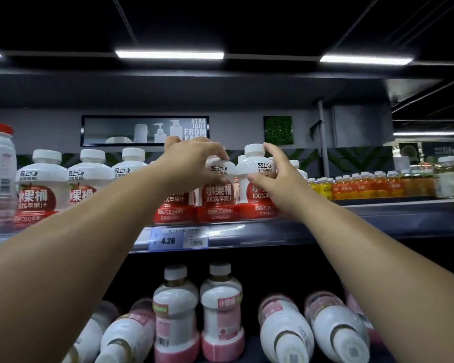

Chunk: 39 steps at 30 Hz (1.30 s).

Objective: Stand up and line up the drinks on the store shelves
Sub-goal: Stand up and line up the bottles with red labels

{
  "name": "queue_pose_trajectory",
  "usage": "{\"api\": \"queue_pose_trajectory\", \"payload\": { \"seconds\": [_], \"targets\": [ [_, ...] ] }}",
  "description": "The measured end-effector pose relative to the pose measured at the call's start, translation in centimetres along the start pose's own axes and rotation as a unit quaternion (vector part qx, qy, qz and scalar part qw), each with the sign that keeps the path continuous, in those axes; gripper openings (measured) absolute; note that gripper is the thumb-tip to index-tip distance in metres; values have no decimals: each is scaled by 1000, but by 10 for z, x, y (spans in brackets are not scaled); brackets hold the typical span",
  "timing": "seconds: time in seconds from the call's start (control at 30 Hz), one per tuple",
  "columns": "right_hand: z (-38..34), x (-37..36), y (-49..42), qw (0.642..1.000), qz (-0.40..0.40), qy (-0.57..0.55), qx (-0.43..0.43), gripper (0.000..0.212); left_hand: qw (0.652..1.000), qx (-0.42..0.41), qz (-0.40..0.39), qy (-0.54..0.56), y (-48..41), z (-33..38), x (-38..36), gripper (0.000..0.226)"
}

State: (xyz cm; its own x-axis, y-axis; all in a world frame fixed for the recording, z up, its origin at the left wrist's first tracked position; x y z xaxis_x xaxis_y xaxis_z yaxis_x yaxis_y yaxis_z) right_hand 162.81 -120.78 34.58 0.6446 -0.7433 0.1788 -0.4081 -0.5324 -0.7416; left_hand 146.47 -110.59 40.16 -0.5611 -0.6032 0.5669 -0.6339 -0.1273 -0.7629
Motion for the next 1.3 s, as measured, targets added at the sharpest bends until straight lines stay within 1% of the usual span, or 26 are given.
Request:
{"api": "queue_pose_trajectory", "payload": {
  "seconds": [0.13, 0.33, 0.47, 0.5, 0.6, 0.73, 0.8, 0.93, 1.03, 1.17, 1.3],
  "targets": [
    [0, 3, 2, 999, 21, -3, 25, 64, 999, -18, -10, 37, 0, -4, -1, 43],
    [3, 3, 0, 999, 37, 11, 33, 53, 999, -22, -13, 43, 2, -2, -2, 40],
    [1, 4, 2, 998, 39, 9, 45, 50, 999, -16, 30, 17, 5, 6, -8, 35],
    [1, 4, 1, 998, 42, 11, 47, 49, 999, -21, 42, 6, 7, 10, -11, 38],
    [1, 3, -1, 998, 43, 32, 40, 49, 997, -32, 55, -34, 7, 26, -20, 55],
    [-2, 16, -7, 999, 9, 34, 20, 50, 996, -22, 62, -54, 3, 43, -25, 70],
    [-3, 44, -9, 999, 14, 52, 3, 49, 995, -27, 82, -59, 3, 56, -24, 71],
    [5, 108, -13, 994, 39, 81, -64, 49, 992, -28, 111, -59, 6, 88, -33, 72],
    [12, 127, -17, 986, -7, 125, -108, 58, 989, -15, 132, -65, 9, 101, -44, 70],
    [17, 127, -31, 976, -64, 162, -129, 68, 985, -1, 154, -82, 12, 104, -48, 65],
    [20, 107, -51, 974, -116, 155, -114, 69, 982, 9, 167, -84, 15, 104, -46, 62]
  ]
}}
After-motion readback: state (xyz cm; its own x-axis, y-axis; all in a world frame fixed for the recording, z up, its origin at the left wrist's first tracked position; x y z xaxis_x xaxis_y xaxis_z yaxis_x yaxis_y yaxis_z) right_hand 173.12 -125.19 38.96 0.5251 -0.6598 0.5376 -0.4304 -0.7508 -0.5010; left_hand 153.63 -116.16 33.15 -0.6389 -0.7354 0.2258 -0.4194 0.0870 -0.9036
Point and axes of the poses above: each hand's wrist, its own y-axis away from the middle knuckle, its own x-axis out of the back of the hand, z = x × y, the point moved 6 cm from there along -y, towards the middle knuckle, and after that the axes turned 13 degrees about -y, right-handed, at the moved point
